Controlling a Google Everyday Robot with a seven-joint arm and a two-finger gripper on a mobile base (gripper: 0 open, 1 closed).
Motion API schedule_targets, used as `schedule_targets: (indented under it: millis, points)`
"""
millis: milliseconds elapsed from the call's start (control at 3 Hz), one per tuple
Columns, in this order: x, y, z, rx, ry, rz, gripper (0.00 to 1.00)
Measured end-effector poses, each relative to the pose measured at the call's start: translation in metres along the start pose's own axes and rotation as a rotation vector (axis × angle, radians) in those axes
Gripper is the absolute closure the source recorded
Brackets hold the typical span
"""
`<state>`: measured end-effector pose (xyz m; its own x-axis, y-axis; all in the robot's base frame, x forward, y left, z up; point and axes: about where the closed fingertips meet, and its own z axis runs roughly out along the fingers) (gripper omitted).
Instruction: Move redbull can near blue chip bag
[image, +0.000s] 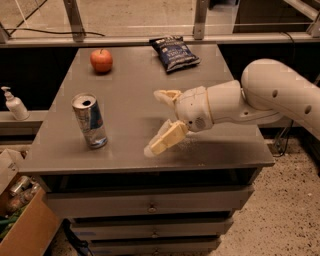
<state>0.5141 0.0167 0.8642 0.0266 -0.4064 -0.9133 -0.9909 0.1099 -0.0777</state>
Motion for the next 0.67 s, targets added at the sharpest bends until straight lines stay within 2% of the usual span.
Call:
schedule_targets:
  millis: [667]
  points:
    - [-0.023, 0.007, 0.088, -0.114, -0.156, -0.054, 0.00]
